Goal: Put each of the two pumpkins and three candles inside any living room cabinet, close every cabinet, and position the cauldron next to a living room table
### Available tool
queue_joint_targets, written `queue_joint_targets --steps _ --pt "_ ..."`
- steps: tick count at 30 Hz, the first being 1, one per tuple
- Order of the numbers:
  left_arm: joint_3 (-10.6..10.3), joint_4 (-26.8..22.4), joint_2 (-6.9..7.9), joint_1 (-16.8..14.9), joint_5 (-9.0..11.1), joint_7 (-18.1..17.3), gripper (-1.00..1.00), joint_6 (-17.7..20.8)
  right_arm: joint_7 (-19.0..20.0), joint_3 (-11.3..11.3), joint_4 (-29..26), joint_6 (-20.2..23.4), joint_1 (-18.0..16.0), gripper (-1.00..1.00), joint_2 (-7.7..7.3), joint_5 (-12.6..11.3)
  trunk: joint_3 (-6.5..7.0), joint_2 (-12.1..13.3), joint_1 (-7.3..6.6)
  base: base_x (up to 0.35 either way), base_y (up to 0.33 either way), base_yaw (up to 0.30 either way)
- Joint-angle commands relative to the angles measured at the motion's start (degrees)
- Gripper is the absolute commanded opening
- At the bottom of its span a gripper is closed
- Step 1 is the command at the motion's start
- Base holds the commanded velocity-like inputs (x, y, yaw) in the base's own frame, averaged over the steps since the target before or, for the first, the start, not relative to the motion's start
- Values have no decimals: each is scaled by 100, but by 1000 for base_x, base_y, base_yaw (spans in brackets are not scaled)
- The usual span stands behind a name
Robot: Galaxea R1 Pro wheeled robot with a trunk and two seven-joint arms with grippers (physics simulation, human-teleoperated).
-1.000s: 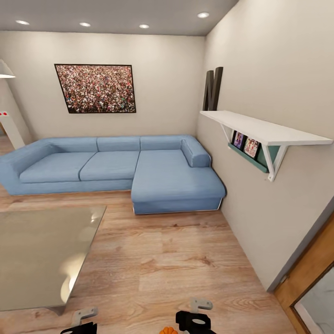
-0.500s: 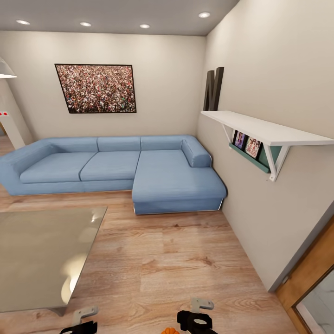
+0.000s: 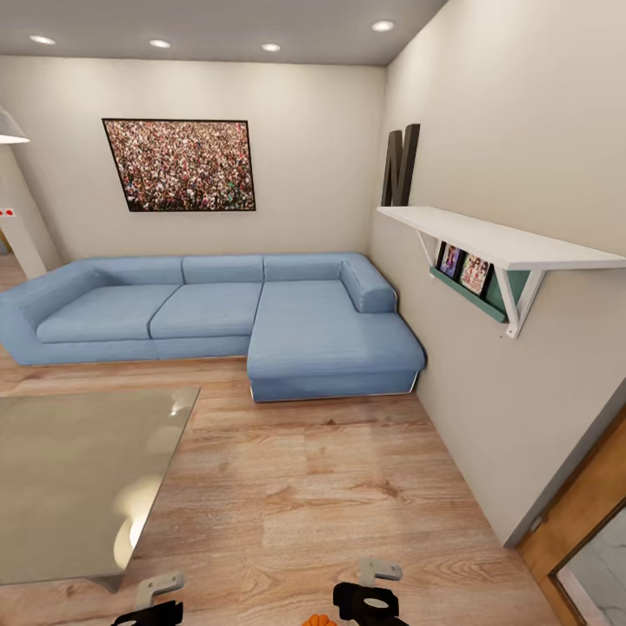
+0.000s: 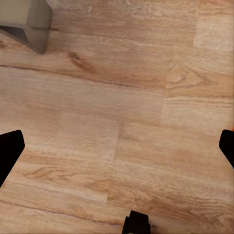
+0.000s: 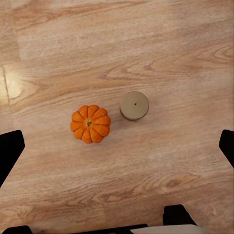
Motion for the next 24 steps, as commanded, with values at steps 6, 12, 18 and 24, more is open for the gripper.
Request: queue_joint_targets --steps 6,12,18,24 --pt "0 0 0 0 0 -4 100 0 2 0 0 0 0 100 -9 -5 -108 -242 132 0 0 0" --pt "4 0 5 0 15 12 100 -1 -3 -8 -15 -4 0 100 1 -16 -216 -483 264 0 0 0" --pt "25 -8 8 0 41 -1 100 4 -5 -8 -10 -4 0 100 7 -17 -324 -724 396 0 0 0" --pt "71 -31 18 -3 65 -38 100 127 -4 -9 -9 -4 0 100 13 -25 -431 -964 528 0 0 0"
